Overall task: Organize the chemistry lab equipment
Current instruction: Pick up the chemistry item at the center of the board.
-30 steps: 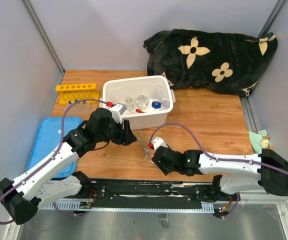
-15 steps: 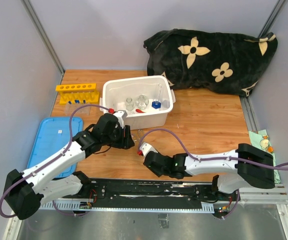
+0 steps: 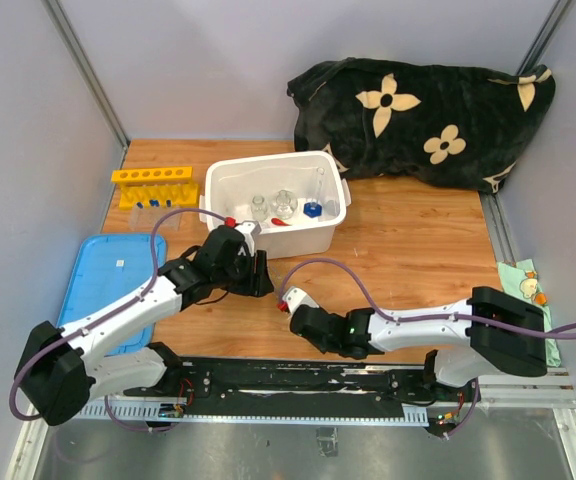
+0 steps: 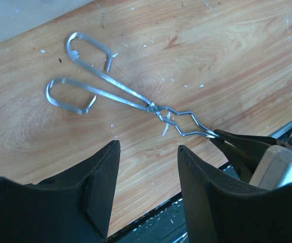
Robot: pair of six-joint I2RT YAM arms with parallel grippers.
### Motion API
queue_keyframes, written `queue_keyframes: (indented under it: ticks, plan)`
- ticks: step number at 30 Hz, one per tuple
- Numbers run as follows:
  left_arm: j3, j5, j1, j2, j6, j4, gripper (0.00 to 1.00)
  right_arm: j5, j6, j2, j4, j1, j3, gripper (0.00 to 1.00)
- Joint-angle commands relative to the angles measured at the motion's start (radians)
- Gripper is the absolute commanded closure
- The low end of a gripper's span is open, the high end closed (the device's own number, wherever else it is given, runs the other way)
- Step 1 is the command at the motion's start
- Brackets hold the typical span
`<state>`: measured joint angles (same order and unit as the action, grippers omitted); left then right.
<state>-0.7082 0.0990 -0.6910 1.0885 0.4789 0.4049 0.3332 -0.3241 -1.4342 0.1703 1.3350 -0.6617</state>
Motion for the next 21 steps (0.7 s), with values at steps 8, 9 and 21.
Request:
queue_keyframes:
  ticks: [8, 9, 21]
  plan:
    - [0.033, 0.06, -0.008, 0.074, 0.002, -0.116, 0.46, 0.101, -0.093, 0.172, 0.211, 0.011, 0.09, 1.0]
    - [0.035, 0.063, -0.009, 0.077, 0.001, -0.115, 0.46, 0.105, -0.093, 0.182, 0.22, 0.01, 0.084, 0.99]
    - [0.067, 0.074, -0.009, 0.079, 0.003, -0.131, 0.46, 0.067, -0.078, 0.199, 0.049, 0.043, 0.173, 0.99]
